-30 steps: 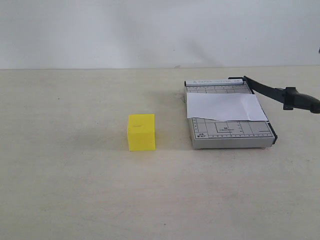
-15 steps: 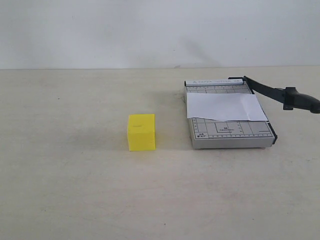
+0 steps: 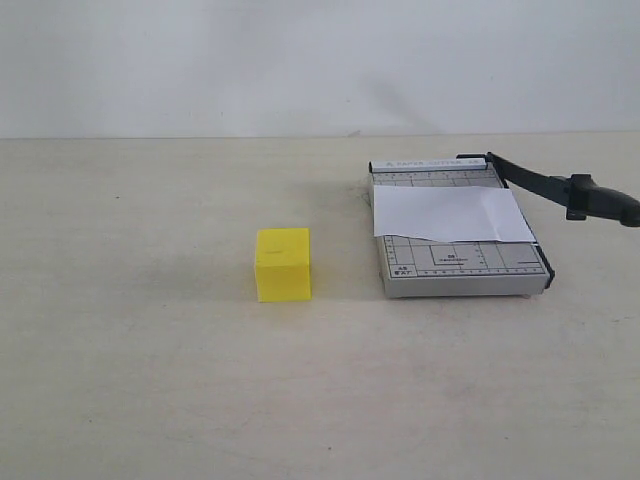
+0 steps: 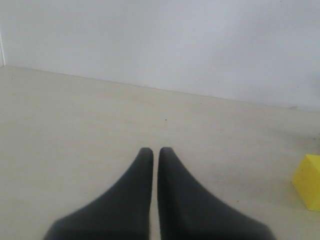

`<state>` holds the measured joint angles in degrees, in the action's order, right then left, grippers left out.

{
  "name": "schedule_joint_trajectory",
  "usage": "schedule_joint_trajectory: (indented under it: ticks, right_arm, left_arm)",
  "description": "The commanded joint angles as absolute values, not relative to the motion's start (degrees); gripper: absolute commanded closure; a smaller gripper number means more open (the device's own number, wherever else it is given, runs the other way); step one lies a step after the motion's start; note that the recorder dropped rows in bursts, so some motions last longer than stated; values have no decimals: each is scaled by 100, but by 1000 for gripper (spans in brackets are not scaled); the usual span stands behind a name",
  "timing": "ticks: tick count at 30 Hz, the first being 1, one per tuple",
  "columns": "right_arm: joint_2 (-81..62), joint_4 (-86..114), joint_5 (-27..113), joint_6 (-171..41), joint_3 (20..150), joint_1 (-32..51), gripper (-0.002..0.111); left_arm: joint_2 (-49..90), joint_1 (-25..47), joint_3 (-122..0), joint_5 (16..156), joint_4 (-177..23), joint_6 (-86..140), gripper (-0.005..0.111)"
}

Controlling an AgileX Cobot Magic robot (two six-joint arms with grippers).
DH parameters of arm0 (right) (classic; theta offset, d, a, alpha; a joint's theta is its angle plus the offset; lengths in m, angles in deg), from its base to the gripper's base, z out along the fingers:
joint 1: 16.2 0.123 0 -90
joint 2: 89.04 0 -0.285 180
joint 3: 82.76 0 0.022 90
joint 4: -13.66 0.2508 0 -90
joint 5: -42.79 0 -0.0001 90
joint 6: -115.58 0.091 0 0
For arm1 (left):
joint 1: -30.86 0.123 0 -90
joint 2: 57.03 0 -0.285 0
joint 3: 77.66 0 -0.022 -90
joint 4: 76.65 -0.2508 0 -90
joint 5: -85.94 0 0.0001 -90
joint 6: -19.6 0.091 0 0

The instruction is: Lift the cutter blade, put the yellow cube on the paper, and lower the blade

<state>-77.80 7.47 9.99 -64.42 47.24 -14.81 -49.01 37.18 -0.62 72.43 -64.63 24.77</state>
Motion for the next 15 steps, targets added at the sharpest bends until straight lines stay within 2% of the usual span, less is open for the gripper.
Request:
schedule_joint_trajectory:
  ticks: [1, 6, 15]
  right_arm:
    - [-7999, 902, 683, -6499, 4746, -1503, 108]
    - [-7999, 1080, -289, -6501, 4678, -1503, 108]
    - [-7999, 894, -259, -6637, 4678, -1503, 108]
  left_arm:
    - [-4924, 3693, -45, 7482, -5572, 2111, 102]
    - [-4924, 3693, -45, 7467, -2806, 1228, 102]
    - [-4924, 3693, -45, 6879, -2683, 1410, 102]
